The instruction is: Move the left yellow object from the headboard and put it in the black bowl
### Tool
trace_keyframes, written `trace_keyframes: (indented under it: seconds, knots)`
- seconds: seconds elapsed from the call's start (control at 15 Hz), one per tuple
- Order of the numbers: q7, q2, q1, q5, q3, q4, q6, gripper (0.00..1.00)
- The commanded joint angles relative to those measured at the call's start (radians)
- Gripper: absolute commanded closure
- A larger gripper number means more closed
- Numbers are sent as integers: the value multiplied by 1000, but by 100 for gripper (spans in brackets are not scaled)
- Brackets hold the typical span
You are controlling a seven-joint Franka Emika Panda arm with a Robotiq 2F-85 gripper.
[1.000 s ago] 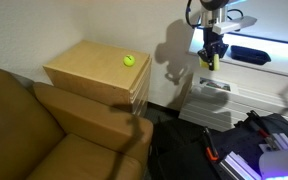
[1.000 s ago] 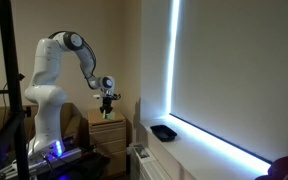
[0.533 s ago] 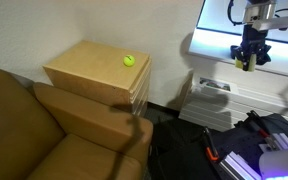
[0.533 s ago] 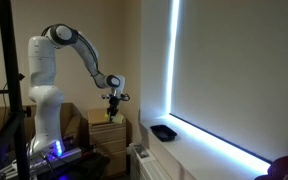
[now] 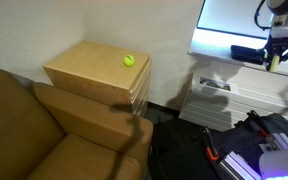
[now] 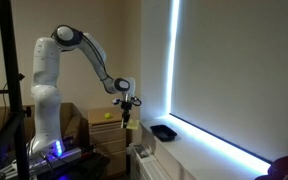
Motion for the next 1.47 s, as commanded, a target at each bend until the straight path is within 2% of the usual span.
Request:
trace_keyframes:
  seconds: [0.0, 0.07, 0.13, 0.27, 0.33, 0.4, 0.47, 0.6, 0.93, 1.07, 1.13, 1.2, 1.27, 1.4]
  knots:
    - [-24, 55, -94, 56, -74, 143, 22, 97]
    - [-19, 53, -104, 108, -79, 184, -10, 97]
    - [-12, 25, -86, 45, -74, 104, 19, 86]
    - [-23, 30, -109, 85, -88, 162, 11, 86]
    - [-22, 33, -109, 92, -88, 171, 9, 97]
    - [-36, 0, -95, 58, -81, 121, 4, 97]
    - [26, 40, -82, 6, -84, 127, 19, 97]
    - [140, 112, -76, 8, -81, 151, 97, 97]
    - [279, 270, -72, 191, -85, 317, 231, 97]
    - [309, 364, -81, 350, -45, 450, 193, 97]
    - [284, 388, -97, 449, -11, 507, 139, 97]
    - [266, 302, -62, 352, -75, 379, 204, 86]
    - [267, 337, -65, 407, -56, 431, 183, 86]
    - [278, 382, -64, 438, -36, 487, 168, 86]
